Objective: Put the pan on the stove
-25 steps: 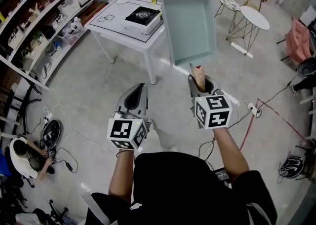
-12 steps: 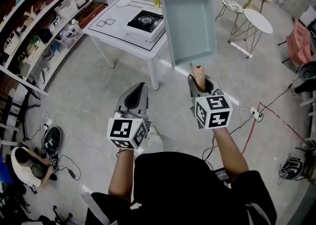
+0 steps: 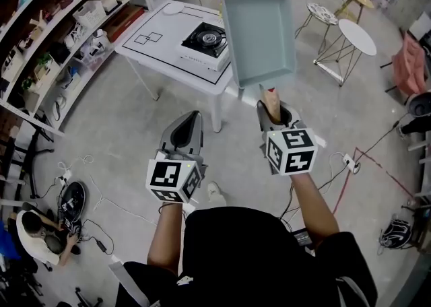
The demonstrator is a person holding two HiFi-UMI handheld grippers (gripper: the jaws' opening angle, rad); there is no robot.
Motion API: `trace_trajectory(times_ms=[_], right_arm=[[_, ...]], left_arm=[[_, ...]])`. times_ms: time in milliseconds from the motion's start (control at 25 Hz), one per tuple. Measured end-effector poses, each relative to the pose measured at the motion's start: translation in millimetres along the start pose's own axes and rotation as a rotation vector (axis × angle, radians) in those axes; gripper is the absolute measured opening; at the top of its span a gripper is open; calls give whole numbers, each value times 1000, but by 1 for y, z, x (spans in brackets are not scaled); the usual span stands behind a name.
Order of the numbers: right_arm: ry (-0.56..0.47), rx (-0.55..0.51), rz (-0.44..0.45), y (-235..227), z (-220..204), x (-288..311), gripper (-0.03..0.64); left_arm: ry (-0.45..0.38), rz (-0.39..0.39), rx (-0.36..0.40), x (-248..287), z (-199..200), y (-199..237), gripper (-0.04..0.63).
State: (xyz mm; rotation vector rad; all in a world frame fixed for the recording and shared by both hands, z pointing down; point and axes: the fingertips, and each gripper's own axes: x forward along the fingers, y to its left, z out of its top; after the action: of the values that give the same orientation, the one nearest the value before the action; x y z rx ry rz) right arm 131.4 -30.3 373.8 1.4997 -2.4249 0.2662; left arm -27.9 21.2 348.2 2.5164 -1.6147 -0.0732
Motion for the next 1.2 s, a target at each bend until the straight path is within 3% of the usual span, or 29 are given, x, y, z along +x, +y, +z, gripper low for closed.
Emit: trace_trajectory(times_ms=[640,1200], right_arm=[[10,-16,-43,29,31,86,83],[8,-28,-42,38,39,113,83]], left_arm=[[1,-40,-17,39,11,94,10],[5,-41,-8,44,10,121,10]])
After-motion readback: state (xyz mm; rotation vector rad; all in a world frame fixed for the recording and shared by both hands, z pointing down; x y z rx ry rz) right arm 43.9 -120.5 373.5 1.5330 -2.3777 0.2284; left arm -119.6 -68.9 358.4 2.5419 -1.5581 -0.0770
